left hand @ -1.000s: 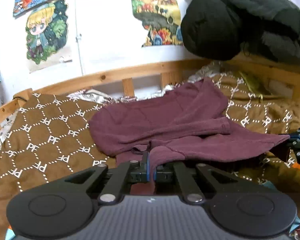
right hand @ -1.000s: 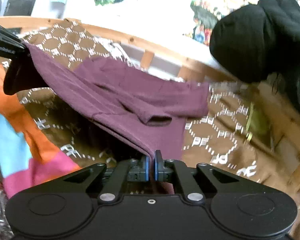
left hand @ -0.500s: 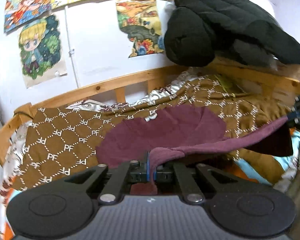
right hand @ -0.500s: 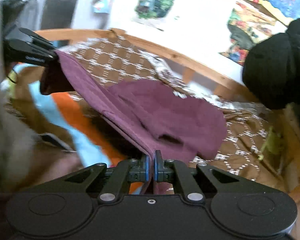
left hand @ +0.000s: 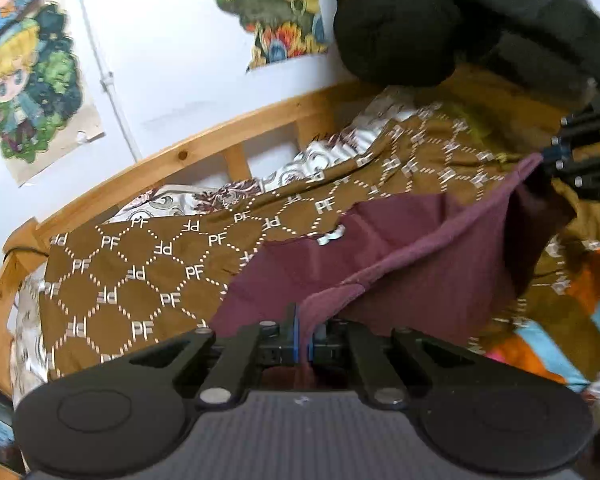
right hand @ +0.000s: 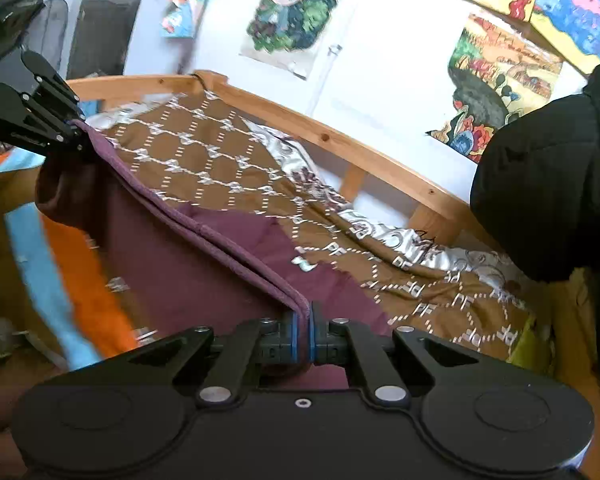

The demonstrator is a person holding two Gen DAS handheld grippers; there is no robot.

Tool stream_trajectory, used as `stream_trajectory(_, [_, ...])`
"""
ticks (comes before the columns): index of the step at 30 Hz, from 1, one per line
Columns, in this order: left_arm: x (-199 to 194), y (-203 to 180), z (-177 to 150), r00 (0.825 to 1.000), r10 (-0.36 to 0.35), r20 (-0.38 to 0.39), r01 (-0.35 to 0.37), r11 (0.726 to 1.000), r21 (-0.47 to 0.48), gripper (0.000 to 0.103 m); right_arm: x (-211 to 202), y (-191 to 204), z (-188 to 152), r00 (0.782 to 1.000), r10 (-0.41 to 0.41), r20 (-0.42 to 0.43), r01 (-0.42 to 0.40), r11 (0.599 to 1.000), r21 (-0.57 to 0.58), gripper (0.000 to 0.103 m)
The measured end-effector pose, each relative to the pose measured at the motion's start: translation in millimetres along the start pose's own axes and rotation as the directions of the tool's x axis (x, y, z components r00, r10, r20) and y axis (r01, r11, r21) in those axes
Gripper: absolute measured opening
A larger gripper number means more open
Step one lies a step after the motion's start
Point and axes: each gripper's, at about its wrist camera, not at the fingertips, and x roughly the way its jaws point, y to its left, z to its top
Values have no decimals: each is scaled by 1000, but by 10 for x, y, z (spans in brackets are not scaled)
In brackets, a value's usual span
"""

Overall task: Fold small clothes
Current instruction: 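Lift the hem with both grippers and fold it over toward the collar, then lower the hem onto the shirt and open both grippers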

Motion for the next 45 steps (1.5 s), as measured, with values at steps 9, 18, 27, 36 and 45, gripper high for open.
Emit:
stream_trajectory(9, [1473, 464, 362, 993, 39, -115, -36, 999, 28, 5, 1396, -634, 388, 997, 26, -72, -22, 998, 63, 4])
stream_trajectory(18, [2438, 863, 199, 980, -99, -171, 58, 971, -233, 6, 2492, -827, 168, 982, 57, -180, -28, 986, 162, 5])
stream_trajectory(27, [2587, 956, 83, 975, -129, -182, 72, 954, -291, 41, 2833, -933, -57, 974, 91, -208, -38, 968, 247, 6])
stream_trajectory(36, [2249, 1234, -31, 993, -107, -52, 75, 900, -430, 98, 2907, -1030, -187, 976, 54, -213, 35, 919, 392, 45])
stream_trajectory(45, [1960, 1171, -299, 993, -96, 67, 117, 857, -502, 102, 2392, -1053, -406, 998, -8, -65, 42, 839, 542, 102])
